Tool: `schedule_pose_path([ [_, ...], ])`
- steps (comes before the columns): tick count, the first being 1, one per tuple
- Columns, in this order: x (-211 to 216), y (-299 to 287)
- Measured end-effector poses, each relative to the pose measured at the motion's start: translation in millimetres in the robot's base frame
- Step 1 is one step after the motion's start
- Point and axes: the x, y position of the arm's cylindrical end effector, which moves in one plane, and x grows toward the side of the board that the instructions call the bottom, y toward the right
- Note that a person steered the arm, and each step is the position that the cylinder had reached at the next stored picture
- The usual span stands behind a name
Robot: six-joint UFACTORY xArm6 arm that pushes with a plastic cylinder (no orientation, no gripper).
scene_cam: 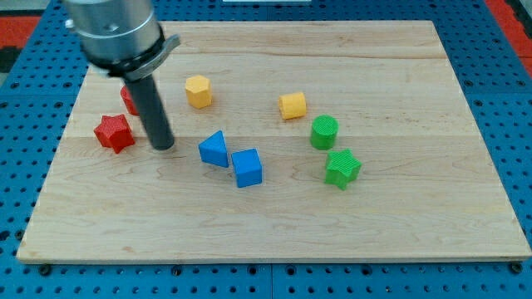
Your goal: Push blue cube to bottom center
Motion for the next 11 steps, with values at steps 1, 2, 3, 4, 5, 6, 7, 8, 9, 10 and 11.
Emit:
schedule_pose_path([
  [1, -5, 37],
  [2, 35, 84],
  [3, 50, 122],
  [4, 52, 150],
  [5, 61, 175],
  [6, 75, 180],
  [7, 79, 154],
  [8, 93, 152],
  [9, 98, 160],
  [10, 98, 162],
  [11, 100, 160],
])
